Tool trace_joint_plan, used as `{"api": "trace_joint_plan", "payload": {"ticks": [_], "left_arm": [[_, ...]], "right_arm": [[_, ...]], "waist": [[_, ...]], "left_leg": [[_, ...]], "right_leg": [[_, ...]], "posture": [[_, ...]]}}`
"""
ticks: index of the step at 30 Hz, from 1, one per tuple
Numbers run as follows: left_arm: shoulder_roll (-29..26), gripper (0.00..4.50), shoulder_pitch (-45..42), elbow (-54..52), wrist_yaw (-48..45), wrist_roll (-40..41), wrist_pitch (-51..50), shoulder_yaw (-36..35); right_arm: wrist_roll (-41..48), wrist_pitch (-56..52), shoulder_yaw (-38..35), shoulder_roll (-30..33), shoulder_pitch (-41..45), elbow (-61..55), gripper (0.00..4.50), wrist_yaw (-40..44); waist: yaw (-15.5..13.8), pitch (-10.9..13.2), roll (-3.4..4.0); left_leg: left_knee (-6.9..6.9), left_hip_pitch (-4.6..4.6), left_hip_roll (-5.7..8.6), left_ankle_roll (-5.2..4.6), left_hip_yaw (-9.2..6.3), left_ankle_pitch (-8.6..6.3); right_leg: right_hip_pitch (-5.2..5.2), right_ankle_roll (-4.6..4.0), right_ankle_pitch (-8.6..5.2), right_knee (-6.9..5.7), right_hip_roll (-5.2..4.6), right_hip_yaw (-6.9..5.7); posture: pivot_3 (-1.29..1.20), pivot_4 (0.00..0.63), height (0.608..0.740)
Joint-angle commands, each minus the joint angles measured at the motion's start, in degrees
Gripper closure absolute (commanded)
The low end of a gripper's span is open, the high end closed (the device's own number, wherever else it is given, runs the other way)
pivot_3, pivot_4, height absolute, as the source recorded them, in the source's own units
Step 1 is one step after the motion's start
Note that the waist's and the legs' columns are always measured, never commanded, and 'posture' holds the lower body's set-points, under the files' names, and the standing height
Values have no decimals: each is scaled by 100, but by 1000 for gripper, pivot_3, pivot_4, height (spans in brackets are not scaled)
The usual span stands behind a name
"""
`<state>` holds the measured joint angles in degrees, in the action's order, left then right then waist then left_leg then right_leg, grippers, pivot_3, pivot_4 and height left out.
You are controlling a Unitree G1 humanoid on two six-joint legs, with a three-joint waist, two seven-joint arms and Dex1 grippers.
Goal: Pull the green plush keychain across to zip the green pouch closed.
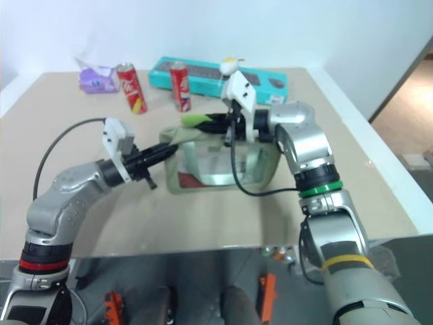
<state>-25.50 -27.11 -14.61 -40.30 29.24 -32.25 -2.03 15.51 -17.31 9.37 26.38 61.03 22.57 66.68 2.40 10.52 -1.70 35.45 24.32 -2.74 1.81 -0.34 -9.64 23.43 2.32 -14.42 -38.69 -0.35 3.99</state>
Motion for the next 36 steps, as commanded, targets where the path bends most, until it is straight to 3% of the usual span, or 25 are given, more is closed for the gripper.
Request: {"api": "trace_joint_plan", "payload": {"ticks": [1,23,36], "left_arm": [[-12,4500,33,6,-65,-17,-44,155],[-63,4500,3,124,-93,5,-10,247],[-88,4500,2,87,-115,6,-28,271]], "right_arm": [[208,-128,-385,78,95,-295,4368,-91],[752,-496,-966,239,17,-676,4368,-389],[643,-361,-879,399,-300,-950,34,-354]], "waist": [[0,0,0],[22,1,1],[34,0,0]], "left_leg": [[0,0,0,0,0,0],[-10,9,-1,-1,1,-1],[-10,-1,-1,-1,2,0]], "right_leg": [[0,0,0,0,0,0],[13,-2,-6,1,2,2],[7,-5,-5,1,4,3]], "posture": [[0,150,740],[0,150,740],[0,150,740]]}}
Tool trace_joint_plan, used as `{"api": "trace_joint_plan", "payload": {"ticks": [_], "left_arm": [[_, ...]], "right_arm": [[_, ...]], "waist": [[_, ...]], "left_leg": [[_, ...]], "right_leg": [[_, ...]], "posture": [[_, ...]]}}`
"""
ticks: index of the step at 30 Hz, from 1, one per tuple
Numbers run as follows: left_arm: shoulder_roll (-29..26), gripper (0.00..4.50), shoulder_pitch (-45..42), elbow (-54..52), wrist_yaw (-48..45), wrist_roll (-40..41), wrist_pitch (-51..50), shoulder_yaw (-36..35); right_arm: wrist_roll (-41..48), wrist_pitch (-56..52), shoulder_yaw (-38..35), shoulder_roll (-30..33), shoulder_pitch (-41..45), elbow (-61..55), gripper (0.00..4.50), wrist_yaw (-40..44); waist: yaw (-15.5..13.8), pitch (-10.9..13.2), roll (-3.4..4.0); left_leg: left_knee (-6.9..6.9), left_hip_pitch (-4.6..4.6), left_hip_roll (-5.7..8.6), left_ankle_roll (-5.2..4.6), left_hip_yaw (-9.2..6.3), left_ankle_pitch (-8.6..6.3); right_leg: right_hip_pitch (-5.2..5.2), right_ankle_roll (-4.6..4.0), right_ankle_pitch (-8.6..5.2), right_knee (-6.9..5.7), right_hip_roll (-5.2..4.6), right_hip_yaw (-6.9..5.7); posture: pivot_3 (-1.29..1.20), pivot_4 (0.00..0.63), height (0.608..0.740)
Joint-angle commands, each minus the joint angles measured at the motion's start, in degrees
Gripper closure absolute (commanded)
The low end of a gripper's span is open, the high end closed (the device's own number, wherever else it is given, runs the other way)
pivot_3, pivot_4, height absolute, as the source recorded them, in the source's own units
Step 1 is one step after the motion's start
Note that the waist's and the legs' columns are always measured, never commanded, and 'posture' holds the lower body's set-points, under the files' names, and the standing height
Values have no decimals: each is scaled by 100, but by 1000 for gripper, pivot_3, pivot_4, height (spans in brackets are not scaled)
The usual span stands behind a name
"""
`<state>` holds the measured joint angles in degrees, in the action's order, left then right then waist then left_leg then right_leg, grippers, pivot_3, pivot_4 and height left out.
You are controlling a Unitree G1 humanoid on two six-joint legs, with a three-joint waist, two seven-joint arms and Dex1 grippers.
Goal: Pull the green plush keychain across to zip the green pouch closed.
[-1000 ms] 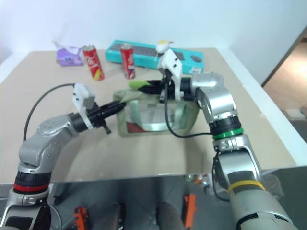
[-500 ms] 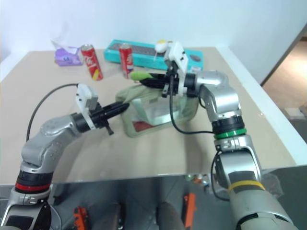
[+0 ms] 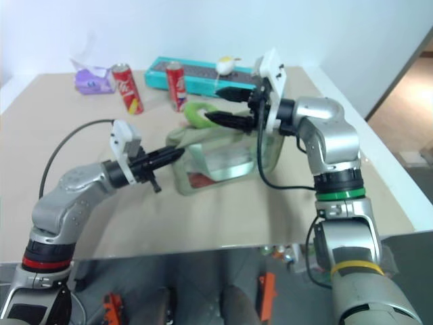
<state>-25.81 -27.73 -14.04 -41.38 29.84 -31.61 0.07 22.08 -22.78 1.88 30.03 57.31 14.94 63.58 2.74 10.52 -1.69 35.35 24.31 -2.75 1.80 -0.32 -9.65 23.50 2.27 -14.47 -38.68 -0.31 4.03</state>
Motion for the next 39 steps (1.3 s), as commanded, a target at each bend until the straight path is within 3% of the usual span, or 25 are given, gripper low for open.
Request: {"api": "trace_joint_plan", "payload": {"ticks": [1,23,28,36,39], "left_arm": [[-55,4500,60,34,-8,-56,-93,64],[-14,4500,37,105,-32,-125,4,160],[-26,4500,75,56,10,-129,-2,139],[-12,4500,74,48,47,-136,-1,148],[-3,4500,60,63,50,-137,2,159]], "right_arm": [[-27,208,-120,30,65,-184,34,-56],[-516,353,529,-710,480,203,34,-112],[-737,485,610,-677,474,585,1520,-44],[-926,629,682,-597,389,704,4333,89],[-967,659,681,-575,372,711,4333,113]], "waist": [[0,0,0],[-3,0,0],[-3,0,0],[-2,0,0],[-2,0,0]], "left_leg": [[0,0,0,0,0,0],[0,1,-1,0,0,0],[0,0,-1,0,0,0],[0,0,-1,0,0,0],[0,0,-1,0,0,0]], "right_leg": [[0,0,0,0,0,0],[0,0,0,0,0,0],[0,0,0,0,1,0],[0,0,0,0,1,0],[0,0,0,0,1,-1]], "posture": [[0,150,740],[0,150,740],[0,150,740],[0,150,740],[0,150,740]]}}
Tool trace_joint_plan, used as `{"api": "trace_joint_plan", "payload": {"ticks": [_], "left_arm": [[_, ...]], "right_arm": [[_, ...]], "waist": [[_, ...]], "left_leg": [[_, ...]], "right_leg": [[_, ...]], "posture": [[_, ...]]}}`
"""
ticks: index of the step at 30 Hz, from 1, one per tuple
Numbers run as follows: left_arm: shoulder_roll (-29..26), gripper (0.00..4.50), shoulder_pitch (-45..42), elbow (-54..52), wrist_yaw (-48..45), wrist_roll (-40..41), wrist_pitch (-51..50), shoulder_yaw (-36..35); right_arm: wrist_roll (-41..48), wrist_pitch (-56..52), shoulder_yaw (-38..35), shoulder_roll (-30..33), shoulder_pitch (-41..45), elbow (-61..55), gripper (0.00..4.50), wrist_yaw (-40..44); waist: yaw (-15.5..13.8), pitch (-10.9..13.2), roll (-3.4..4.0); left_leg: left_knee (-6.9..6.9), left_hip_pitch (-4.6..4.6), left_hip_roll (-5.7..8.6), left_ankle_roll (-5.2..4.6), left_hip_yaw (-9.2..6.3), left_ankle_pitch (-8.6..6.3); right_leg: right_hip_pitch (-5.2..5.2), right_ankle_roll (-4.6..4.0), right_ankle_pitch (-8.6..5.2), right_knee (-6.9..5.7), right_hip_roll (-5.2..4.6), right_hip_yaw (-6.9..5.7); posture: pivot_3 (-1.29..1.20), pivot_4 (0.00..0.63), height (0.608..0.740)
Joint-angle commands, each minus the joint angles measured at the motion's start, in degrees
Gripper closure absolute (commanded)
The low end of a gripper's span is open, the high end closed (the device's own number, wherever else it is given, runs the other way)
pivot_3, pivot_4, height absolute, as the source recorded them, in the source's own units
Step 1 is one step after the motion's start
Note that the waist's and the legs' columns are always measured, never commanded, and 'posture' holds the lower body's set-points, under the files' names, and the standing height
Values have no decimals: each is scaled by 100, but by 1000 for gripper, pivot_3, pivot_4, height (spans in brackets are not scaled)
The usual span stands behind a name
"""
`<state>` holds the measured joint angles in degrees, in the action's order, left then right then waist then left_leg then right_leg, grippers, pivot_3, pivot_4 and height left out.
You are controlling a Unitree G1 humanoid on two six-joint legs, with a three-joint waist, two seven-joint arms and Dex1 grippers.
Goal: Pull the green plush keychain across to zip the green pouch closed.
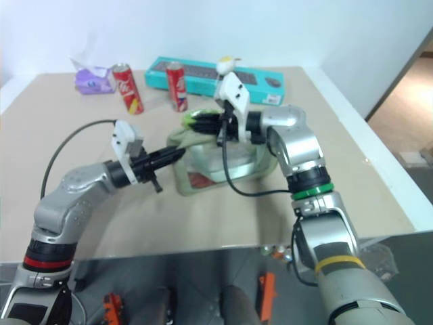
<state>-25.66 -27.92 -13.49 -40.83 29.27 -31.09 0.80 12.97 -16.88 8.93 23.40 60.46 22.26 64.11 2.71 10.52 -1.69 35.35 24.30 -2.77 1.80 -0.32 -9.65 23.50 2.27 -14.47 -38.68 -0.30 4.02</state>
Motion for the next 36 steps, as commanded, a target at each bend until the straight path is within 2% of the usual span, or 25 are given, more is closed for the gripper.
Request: {"api": "trace_joint_plan", "payload": {"ticks": [1,7,14,36], "left_arm": [[-15,4500,75,10,-2,-81,-51,89],[-3,4500,52,40,8,-72,-57,71],[-105,4500,22,43,-29,-82,-49,1],[-621,4500,-350,503,-423,-57,1,-280]], "right_arm": [[-62,71,-29,91,55,-20,4333,67],[34,110,-218,90,99,-74,4425,4],[607,-62,-790,47,302,-532,4425,-220],[747,387,-1381,635,32,-639,4425,-701]], "waist": [[0,0,0],[0,0,0],[0,0,0],[7,1,1]], "left_leg": [[0,0,0,0,0,0],[0,0,0,0,0,0],[0,1,0,0,1,0],[-9,5,-6,-1,4,-1]], "right_leg": [[0,0,0,0,0,0],[0,0,0,0,0,0],[1,0,0,0,0,1],[12,-7,-5,0,7,3]], "posture": [[0,150,740],[0,150,740],[0,150,740],[0,150,740]]}}
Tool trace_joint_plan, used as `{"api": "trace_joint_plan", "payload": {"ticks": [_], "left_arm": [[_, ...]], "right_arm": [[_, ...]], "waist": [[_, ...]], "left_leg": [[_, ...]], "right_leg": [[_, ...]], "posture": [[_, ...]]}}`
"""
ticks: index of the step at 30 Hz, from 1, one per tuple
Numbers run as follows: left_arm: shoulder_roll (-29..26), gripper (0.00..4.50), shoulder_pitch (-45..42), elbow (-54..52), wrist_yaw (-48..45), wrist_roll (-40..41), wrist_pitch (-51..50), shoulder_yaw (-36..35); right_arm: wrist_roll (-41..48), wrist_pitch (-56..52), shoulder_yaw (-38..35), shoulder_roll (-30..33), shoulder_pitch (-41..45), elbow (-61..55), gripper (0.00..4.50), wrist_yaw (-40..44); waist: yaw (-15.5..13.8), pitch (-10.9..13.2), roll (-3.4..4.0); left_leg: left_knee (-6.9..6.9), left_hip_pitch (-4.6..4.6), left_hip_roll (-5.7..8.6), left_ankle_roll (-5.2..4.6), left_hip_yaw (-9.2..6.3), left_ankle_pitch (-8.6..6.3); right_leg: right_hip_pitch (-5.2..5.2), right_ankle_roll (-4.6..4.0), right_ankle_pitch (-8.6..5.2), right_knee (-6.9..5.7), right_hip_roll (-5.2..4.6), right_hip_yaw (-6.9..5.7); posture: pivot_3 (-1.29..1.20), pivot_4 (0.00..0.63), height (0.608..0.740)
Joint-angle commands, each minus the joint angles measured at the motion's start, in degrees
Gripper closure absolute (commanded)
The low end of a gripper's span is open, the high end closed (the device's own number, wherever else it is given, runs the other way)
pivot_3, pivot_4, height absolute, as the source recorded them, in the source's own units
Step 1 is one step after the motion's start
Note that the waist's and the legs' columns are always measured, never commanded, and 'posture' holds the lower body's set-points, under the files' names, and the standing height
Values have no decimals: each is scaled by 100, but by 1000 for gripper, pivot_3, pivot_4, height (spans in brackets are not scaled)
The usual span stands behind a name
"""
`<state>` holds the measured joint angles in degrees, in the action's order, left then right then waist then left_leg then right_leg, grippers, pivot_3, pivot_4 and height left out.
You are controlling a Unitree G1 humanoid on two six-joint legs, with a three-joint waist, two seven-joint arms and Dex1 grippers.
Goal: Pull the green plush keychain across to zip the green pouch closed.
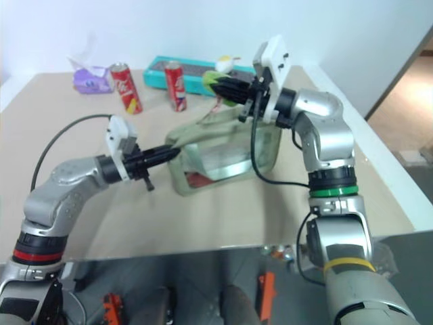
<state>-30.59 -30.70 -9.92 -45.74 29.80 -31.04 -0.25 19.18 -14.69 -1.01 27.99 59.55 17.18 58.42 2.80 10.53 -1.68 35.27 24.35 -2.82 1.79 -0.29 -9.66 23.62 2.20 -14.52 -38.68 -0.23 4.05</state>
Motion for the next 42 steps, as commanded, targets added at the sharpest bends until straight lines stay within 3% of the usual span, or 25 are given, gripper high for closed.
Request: {"api": "trace_joint_plan", "payload": {"ticks": [1,16,21,27,32,37,42], "left_arm": [[-95,4500,-117,183,124,-86,-34,-206],[-280,4500,-277,217,93,-177,362,-401],[-413,4500,-233,405,72,-358,730,-457],[-200,4500,-349,461,494,-626,999,-444],[141,4500,-297,268,937,-790,1151,-460],[414,4500,-108,-18,1257,-852,1054,-409],[529,4500,24,-131,1354,-842,949,-386]], "right_arm": [[136,173,-396,193,125,-130,4425,-139],[54,422,-699,812,-194,248,4425,-262],[-21,611,-1083,1253,-606,457,4425,-556],[-45,611,-1439,1446,-1148,248,4425,-1047],[-206,579,-1564,1407,-1637,55,4425,-1744],[-253,155,-1496,936,-2413,-634,4425,-2669],[-392,-25,-1276,530,-2838,-926,4425,-3067]], "waist": [[-2,0,0],[-7,0,0],[-8,0,0],[5,1,1],[-18,1,1],[-15,0,0],[-9,1,1]], "left_leg": [[0,0,0,0,0,0],[-1,21,2,0,1,0],[-2,32,2,0,4,0],[-2,30,1,-3,11,-1],[3,35,4,-3,11,-1],[3,41,8,-2,11,-2],[3,38,7,-1,9,-1]], "right_leg": [[0,0,0,0,0,0],[19,0,0,0,-3,1],[31,0,0,0,-3,3],[35,-1,1,-1,0,11],[35,6,4,-1,-3,12],[36,9,4,0,-10,15],[37,8,4,-2,-5,14]], "posture": [[0,150,740],[0,150,740],[0,150,740],[0,150,740],[0,150,740],[0,150,740],[0,150,740]]}}
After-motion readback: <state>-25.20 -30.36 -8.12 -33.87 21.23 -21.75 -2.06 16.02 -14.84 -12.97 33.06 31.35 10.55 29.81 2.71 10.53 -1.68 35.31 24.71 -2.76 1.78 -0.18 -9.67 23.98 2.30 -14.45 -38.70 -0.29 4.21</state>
